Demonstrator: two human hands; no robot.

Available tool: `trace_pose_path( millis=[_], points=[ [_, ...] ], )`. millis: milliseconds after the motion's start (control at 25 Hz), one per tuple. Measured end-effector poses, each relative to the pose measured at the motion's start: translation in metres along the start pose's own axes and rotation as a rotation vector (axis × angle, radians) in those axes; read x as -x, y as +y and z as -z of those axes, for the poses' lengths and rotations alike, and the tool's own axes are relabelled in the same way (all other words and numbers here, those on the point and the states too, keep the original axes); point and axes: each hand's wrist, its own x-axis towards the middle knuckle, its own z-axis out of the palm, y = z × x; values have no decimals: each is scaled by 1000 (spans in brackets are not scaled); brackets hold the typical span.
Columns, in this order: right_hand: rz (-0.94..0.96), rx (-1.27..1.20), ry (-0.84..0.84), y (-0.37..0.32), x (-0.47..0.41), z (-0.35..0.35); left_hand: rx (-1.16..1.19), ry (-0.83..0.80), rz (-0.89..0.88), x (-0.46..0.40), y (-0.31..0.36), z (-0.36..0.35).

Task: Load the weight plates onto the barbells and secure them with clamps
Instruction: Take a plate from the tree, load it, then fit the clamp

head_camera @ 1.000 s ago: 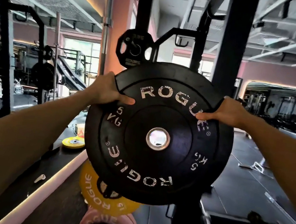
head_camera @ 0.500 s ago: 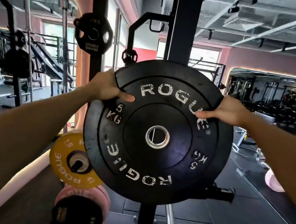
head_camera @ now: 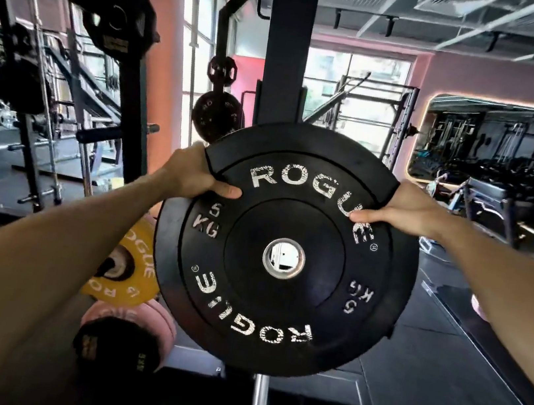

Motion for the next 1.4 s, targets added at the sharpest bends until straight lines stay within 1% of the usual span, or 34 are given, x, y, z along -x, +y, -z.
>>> trace_pose_path(
  millis=[160, 240, 360, 520, 680, 800, 1000, 1240, 1400],
  points=[
    [40, -20, 4, 28, 16, -31, 14, -4, 48, 22, -14, -43],
    [38, -17, -6, 50, 22, -58, 32, -3, 76, 35, -31, -75],
    [17, -32, -21, 86, 32, -106, 0, -6, 98, 56, -54, -122],
    [-16, -15, -43, 131, 46, -179, -67, -26, 77, 81, -86, -195],
    [-36, -15, -35, 174, 55, -246, -41, -30, 111, 105, -127, -263],
    [-10, -2, -49, 212, 57, -301, -6, -19, 132, 127, -163, -315],
    [-18, 23, -26, 263, 63, -385, -16, 12, 172, 153, -220, -398],
    [-37, 57, -8, 295, 66, -446, 2, 34, 180, 168, -261, -454],
    [-74, 50, -9, 308, 66, -468, 13, 32, 179, 169, -279, -476]
  ],
)
